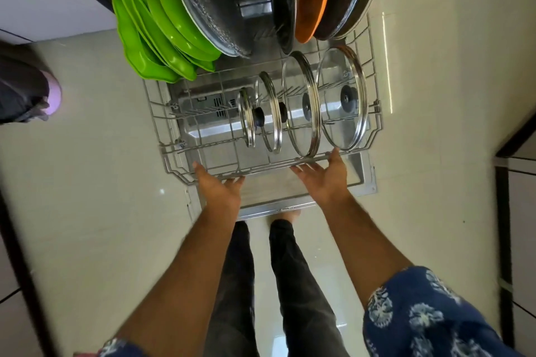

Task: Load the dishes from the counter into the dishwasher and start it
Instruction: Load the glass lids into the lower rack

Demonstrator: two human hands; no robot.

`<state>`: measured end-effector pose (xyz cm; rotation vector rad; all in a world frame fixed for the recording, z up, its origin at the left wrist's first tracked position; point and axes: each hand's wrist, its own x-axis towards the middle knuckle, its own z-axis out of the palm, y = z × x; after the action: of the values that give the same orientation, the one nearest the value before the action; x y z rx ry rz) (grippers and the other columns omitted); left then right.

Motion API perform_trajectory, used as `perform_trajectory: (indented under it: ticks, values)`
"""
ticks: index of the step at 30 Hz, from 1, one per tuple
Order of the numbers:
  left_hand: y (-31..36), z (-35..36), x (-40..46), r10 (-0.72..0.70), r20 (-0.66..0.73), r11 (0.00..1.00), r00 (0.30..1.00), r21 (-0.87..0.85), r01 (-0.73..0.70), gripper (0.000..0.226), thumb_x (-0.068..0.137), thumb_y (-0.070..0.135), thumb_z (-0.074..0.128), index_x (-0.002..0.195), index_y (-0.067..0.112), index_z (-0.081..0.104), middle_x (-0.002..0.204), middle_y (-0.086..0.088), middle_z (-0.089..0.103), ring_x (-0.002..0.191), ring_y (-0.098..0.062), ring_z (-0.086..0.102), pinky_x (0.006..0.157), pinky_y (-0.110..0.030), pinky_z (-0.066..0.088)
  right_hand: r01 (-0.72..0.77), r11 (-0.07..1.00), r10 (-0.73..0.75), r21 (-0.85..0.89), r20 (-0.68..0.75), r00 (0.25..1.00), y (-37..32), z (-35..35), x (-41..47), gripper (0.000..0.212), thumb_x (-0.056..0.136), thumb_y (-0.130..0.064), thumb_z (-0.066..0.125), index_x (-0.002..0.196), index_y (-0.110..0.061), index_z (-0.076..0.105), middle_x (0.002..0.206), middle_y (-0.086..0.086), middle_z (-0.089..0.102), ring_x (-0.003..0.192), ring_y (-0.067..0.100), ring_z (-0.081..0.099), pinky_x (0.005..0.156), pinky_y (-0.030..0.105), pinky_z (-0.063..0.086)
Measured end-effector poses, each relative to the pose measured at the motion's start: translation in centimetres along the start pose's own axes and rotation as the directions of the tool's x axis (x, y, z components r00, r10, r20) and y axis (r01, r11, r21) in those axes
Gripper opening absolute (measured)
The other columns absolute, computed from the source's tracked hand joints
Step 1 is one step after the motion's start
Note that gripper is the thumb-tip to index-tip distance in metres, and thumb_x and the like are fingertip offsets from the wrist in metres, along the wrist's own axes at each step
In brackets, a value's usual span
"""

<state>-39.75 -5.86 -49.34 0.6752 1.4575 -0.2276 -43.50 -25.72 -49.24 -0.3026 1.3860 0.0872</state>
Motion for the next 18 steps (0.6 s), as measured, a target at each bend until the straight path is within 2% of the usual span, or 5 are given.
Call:
perform_trajectory:
  ticks: [4,11,14,16,18]
  values:
    - [0.4,1.9,-0.8,0.002,-0.054,1.0,0.999,-0.027,-0.003,0.074,0.096,0.062,0.047,0.157,0.031,0.019,0.163,-0.015,0.018,0.147,-0.042,0.024,0.112,-0.066,0.031,0.035,0.999,-0.035,-0.016,-0.036,0.999,-0.2,0.7,0.4,0.036,0.104,-0.032,0.046,0.138,-0.019,0.044,0.13,0.029,0.053,0.108,0.046,0.064,0.072,0.058,0.058]
    - [4.0,5.1,0.1,0.037,-0.064,0.999,0.997,-0.004,-0.037,0.077,0.096,0.063,0.047,0.158,0.026,0.018,0.16,-0.013,0.025,0.14,-0.04,0.036,0.111,-0.064,0.033,0.038,0.997,-0.038,-0.066,0.008,0.999,-0.1,4.6,0.0,0.024,0.105,-0.016,0.043,0.13,-0.015,0.044,0.131,0.03,0.052,0.108,0.043,0.065,0.079,0.061,0.057]
    - [6.0,6.1,0.8,0.077,-0.03,0.996,0.997,0.038,-0.075,0.073,0.097,0.059,0.048,0.156,0.023,0.022,0.158,-0.014,0.029,0.139,-0.041,0.037,0.11,-0.062,0.036,0.015,0.997,-0.014,-0.079,0.006,1.0,0.9,6.3,0.3,0.023,0.105,-0.014,0.043,0.128,-0.015,0.044,0.13,0.03,0.055,0.098,0.039,0.067,0.08,0.058,0.057]
    - [6.7,6.0,2.1,0.078,0.006,0.991,0.997,0.105,-0.078,0.063,0.097,0.054,0.052,0.15,0.025,0.031,0.154,-0.017,0.035,0.134,-0.041,0.043,0.101,-0.061,0.045,0.021,0.995,-0.02,-0.095,0.007,1.0,1.4,7.1,0.6,0.024,0.105,-0.011,0.041,0.129,-0.014,0.043,0.128,0.029,0.055,0.095,0.039,0.066,0.077,0.058,0.058]
    - [7.4,5.9,3.7,0.088,0.021,0.984,0.996,0.155,-0.091,0.05,0.097,0.045,0.056,0.138,0.02,0.041,0.135,-0.021,0.05,0.114,-0.035,0.059,0.087,-0.056,0.054,0.015,0.996,-0.017,-0.083,-0.024,1.0,2.1,7.6,1.6,0.026,0.105,-0.007,0.039,0.13,-0.012,0.042,0.125,0.029,0.055,0.098,0.041,0.065,0.075,0.059,0.058]
